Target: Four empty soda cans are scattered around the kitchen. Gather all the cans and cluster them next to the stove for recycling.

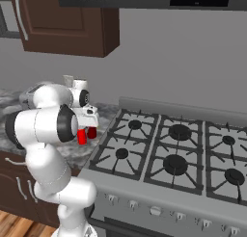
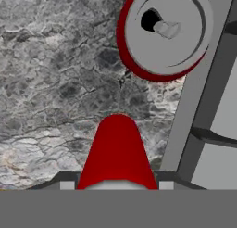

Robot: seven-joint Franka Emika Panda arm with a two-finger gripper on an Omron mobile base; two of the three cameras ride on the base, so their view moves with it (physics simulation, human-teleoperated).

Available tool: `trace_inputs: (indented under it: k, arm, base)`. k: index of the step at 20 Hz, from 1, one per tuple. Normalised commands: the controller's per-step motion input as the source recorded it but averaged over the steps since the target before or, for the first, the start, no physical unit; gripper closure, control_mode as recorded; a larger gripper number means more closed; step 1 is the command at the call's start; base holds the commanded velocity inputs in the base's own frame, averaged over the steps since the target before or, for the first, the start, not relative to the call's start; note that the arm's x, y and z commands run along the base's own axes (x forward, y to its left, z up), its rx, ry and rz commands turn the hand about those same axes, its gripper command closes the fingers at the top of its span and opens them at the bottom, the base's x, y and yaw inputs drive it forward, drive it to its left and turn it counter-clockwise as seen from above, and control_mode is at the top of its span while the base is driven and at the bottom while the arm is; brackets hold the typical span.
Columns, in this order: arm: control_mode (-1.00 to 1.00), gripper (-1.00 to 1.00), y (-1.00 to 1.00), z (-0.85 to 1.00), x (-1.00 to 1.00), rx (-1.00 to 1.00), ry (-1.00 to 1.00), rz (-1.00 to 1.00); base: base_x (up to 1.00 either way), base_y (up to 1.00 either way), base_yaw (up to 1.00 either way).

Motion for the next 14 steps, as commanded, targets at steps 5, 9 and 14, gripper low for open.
trace_inputs:
  k: [5,9,14]
  arm:
    - [-1.0,1.0,-0.16,-0.11,0.5,0.0,0.0,0.0]
    - [-1.0,1.0,-0.07,-0.11,0.14,0.0,0.0,-0.01]
    - [-1.0,1.0,-0.06,-0.11,0.0,0.0,0.0,0.0]
  base:
    - [0.0,0.0,0.0]
    - [0.0,0.0,0.0]
    - [0.0,0.0,0.0]
